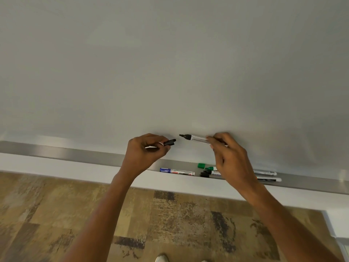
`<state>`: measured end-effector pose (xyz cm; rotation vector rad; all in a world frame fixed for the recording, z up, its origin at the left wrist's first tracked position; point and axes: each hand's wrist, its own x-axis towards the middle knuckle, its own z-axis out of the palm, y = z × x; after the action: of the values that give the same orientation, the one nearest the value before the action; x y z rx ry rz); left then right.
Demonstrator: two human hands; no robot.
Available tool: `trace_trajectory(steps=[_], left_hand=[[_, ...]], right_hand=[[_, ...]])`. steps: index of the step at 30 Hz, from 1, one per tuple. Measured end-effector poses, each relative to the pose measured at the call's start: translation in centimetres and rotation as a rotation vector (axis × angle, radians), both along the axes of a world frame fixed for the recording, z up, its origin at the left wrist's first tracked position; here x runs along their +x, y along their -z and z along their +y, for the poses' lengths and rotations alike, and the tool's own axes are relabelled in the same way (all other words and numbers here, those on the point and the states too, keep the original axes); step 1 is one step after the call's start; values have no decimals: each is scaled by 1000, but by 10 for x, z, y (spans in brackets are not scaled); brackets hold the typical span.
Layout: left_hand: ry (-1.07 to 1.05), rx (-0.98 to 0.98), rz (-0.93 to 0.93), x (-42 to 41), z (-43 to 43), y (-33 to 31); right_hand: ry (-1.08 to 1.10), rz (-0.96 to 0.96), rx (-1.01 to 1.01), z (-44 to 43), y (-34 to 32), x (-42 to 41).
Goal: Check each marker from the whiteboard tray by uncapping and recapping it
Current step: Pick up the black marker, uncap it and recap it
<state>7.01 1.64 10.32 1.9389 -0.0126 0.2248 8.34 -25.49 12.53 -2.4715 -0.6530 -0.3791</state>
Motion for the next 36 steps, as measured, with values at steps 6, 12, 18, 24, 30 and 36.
trace_trajectory(steps=[6, 12, 18, 24, 30, 36], left_hand=[[47, -94, -2, -13, -5, -9], [67, -136, -32, -22, -9, -16], [101, -145, -25, -29, -18, -20], [139, -174, 7, -35, -26, -20], [103, -355, 82, -43, -33, -17], [37, -542, 148, -50, -50, -12]], right_hand=[[-12, 32, -8, -9, -7, -19], [-21, -24, -18, -18, -13, -31], [-40, -29, -29, -20, -20, -42], [-65, -28, -38, -17, -20, -47], [-109, 31, 71, -15, -16, -46], [-103, 41, 80, 0, -13, -43]])
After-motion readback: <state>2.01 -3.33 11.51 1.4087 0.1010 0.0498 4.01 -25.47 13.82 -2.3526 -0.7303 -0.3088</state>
